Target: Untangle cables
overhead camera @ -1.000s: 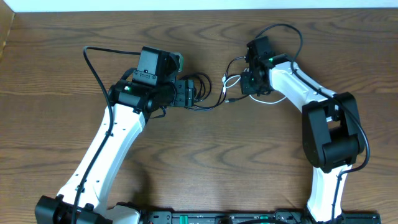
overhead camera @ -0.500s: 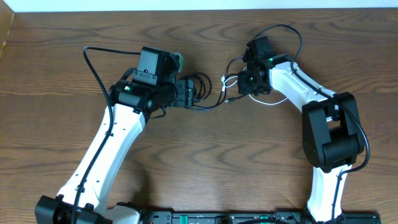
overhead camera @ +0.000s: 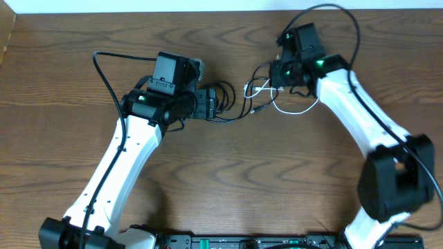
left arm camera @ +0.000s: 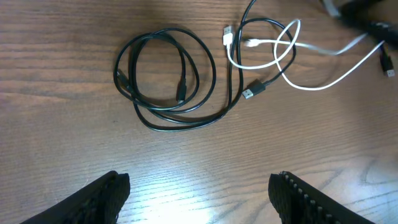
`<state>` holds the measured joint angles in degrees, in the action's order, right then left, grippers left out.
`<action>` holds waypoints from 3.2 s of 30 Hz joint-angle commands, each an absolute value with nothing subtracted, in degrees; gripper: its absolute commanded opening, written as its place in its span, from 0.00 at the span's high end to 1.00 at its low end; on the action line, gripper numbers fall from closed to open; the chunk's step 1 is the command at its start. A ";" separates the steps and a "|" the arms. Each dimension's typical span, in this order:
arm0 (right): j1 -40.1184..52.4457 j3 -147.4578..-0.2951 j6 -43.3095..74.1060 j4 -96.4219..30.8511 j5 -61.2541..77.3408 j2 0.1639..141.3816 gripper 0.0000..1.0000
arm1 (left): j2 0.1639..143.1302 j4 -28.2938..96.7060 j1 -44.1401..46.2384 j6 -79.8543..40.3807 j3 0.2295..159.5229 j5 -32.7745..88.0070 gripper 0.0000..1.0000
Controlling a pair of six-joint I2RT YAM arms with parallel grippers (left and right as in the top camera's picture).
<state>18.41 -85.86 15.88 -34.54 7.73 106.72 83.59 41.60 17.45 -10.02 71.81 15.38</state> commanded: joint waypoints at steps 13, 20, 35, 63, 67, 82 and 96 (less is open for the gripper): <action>16.12 -86.48 14.02 -43.22 0.01 96.68 0.99 | 84.03 39.46 17.47 -8.58 71.57 16.03 0.23; 16.19 -86.48 14.04 -41.43 -0.05 96.68 0.99 | 84.03 37.69 17.47 -9.21 71.57 15.97 0.23; 16.34 -86.46 11.88 -39.42 -0.08 96.71 0.99 | 84.03 37.17 17.47 -6.83 71.57 15.40 0.23; 18.39 -86.46 11.33 -31.81 2.79 108.77 0.99 | 84.03 35.05 17.47 -6.17 71.57 15.38 0.23; 18.52 -86.46 11.33 -31.22 2.79 108.88 0.99 | 84.03 35.03 17.47 -6.20 71.57 15.40 0.23; 18.50 -86.70 11.27 -31.94 3.60 107.44 0.99 | 84.03 34.81 17.47 -6.00 71.57 15.40 0.23; 18.48 -86.85 9.98 -33.82 3.55 99.04 0.99 | 84.03 34.54 17.47 -5.54 71.57 15.40 0.23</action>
